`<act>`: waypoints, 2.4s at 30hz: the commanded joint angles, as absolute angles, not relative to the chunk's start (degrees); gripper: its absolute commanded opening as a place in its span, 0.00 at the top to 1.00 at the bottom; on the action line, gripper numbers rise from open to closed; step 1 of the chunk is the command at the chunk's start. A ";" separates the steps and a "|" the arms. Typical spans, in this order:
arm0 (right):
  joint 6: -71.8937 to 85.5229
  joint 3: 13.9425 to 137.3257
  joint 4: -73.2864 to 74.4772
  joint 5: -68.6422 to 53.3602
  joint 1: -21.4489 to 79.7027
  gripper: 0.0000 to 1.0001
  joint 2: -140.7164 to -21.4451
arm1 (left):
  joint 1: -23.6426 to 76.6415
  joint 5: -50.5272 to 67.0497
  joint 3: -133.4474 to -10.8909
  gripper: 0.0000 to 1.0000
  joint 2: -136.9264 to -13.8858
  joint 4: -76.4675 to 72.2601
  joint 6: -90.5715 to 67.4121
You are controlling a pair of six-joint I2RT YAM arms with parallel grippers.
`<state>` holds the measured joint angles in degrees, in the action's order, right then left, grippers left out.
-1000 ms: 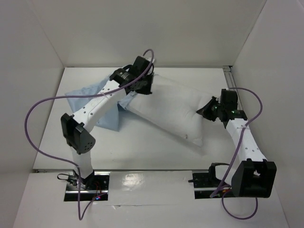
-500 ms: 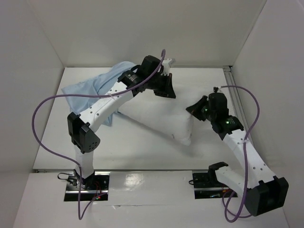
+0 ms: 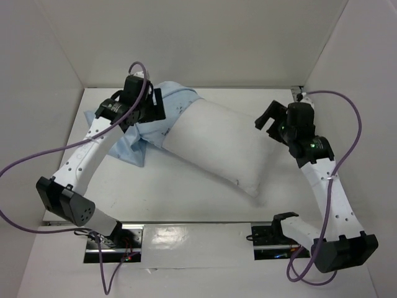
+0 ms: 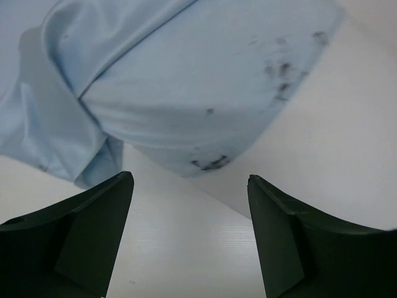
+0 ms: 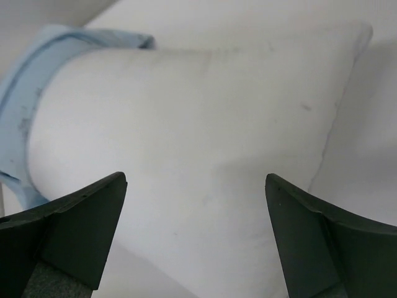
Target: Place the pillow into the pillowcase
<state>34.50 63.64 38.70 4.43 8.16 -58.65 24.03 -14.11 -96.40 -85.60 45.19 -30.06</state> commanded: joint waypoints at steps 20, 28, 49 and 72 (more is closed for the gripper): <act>26.54 89.22 34.72 16.79 45.27 0.02 -102.99 | 5.46 -15.03 -59.85 0.22 -85.33 31.47 -47.72; 27.25 83.24 33.22 20.03 41.14 1.00 -99.24 | 1.32 -18.71 -74.69 1.00 -94.13 37.87 -46.49; 25.83 75.59 35.34 17.23 41.66 1.00 -84.64 | 2.18 -15.85 -130.03 0.00 -107.99 45.19 -26.81; 30.06 72.78 43.41 16.36 13.57 0.01 -68.38 | 41.04 -27.76 -76.90 0.09 -87.01 38.14 -40.17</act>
